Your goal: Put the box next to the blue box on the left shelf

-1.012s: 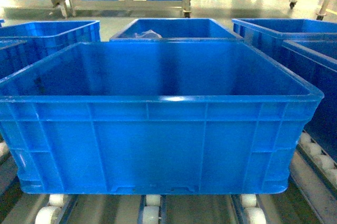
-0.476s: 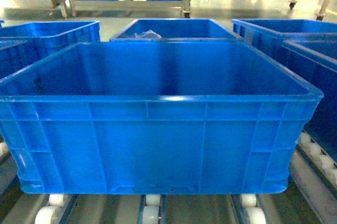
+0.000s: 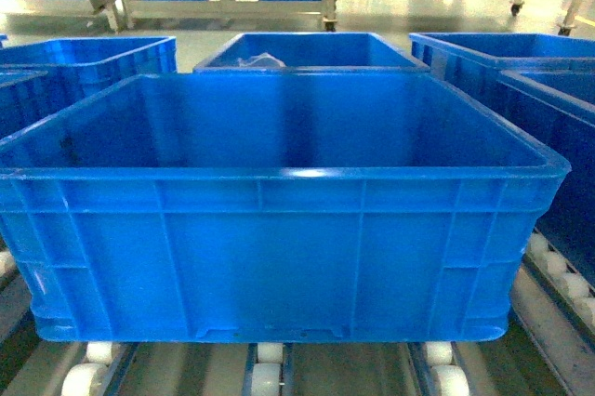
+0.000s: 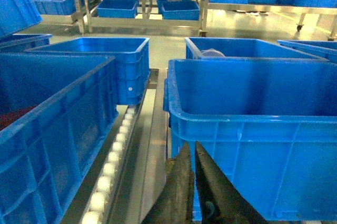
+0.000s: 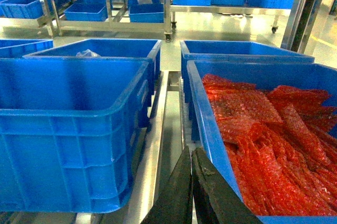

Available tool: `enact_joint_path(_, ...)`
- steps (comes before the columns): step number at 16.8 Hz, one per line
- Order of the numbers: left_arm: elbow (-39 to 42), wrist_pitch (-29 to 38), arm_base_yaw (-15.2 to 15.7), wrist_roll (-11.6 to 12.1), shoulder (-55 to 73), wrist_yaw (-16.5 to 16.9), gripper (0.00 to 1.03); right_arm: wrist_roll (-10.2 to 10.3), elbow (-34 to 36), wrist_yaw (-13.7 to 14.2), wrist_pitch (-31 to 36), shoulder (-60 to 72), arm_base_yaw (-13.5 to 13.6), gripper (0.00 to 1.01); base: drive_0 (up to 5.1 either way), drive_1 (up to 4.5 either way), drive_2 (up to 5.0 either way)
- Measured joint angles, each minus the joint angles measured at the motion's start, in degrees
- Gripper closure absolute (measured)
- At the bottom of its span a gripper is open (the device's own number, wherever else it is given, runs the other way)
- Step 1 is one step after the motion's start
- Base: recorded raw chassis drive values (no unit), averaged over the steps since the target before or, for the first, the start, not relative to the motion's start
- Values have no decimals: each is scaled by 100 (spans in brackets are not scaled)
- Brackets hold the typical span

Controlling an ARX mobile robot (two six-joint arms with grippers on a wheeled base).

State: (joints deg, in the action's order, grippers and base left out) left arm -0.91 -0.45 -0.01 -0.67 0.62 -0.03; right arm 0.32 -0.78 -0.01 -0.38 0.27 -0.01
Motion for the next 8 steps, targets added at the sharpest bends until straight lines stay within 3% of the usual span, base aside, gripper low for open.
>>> enact_joint_path(3,0,13,0,2,0,2,87,-11,0,-2,9,0,0,90,0,0,0)
enact_joint_path(8,0,13,0,2,0,0,20,-11,0,0,9,0,0,24,0,0,0)
